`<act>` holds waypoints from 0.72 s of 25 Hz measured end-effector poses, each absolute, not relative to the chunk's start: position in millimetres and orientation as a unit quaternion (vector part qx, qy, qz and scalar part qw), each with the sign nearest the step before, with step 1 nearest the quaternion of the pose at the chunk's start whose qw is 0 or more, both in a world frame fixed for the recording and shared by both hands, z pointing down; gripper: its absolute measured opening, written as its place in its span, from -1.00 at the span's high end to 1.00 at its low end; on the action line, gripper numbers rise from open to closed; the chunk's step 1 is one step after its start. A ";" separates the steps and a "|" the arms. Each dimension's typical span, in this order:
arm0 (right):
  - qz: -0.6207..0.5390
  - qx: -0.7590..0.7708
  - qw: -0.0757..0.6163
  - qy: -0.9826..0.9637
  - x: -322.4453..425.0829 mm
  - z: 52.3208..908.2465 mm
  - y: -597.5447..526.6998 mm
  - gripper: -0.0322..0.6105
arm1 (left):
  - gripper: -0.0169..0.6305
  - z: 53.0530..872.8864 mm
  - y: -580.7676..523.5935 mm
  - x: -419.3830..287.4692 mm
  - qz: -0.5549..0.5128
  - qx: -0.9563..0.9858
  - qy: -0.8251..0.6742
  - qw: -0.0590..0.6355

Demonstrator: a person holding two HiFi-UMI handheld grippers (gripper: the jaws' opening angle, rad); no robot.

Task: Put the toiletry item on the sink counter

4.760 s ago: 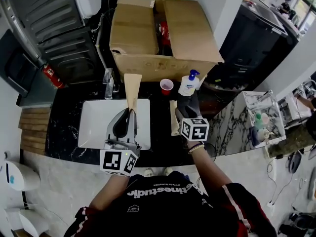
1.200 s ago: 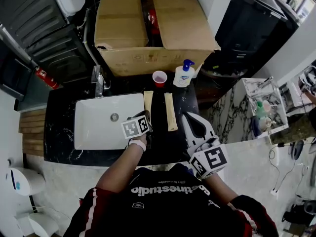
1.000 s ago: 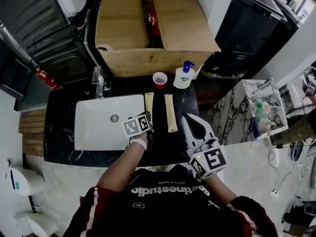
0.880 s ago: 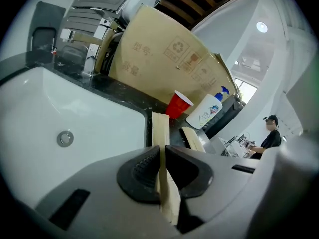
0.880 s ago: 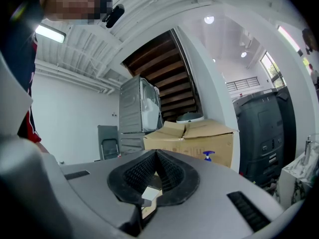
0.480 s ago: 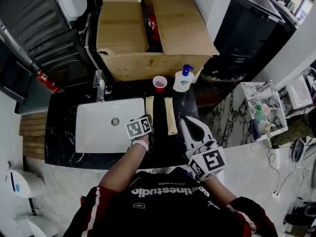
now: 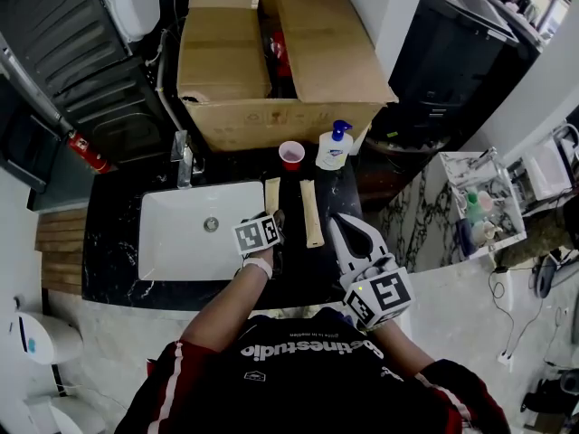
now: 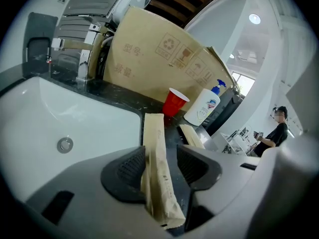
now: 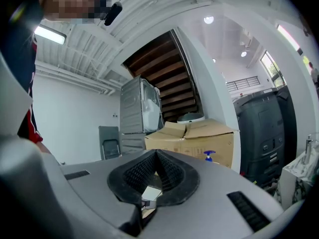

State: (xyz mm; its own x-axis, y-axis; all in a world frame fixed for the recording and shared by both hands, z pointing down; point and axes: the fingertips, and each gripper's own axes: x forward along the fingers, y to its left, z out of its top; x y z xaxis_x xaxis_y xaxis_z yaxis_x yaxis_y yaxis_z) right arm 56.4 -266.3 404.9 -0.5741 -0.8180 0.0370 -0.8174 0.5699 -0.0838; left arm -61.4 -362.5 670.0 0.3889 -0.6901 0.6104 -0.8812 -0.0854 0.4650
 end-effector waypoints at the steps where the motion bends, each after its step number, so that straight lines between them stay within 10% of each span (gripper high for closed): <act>1: -0.045 -0.461 0.004 0.886 56.3 404.1 -266.0 0.79 | 0.32 667.7 -362.3 -60.6 0.119 0.731 -0.539 0.402; 18: -0.034 -0.440 0.014 0.897 38.5 393.8 -264.1 0.79 | 0.05 528.9 -355.1 -66.8 0.049 0.819 -0.527 0.220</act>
State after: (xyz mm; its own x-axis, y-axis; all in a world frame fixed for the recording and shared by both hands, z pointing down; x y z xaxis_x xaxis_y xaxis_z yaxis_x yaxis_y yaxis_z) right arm 38.5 -264.1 393.8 -0.6116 -0.7912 0.0050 -0.7893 0.6096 -0.0737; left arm -66.8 -355.1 528.9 0.4391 -0.8426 0.3119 -0.8853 -0.3466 0.3098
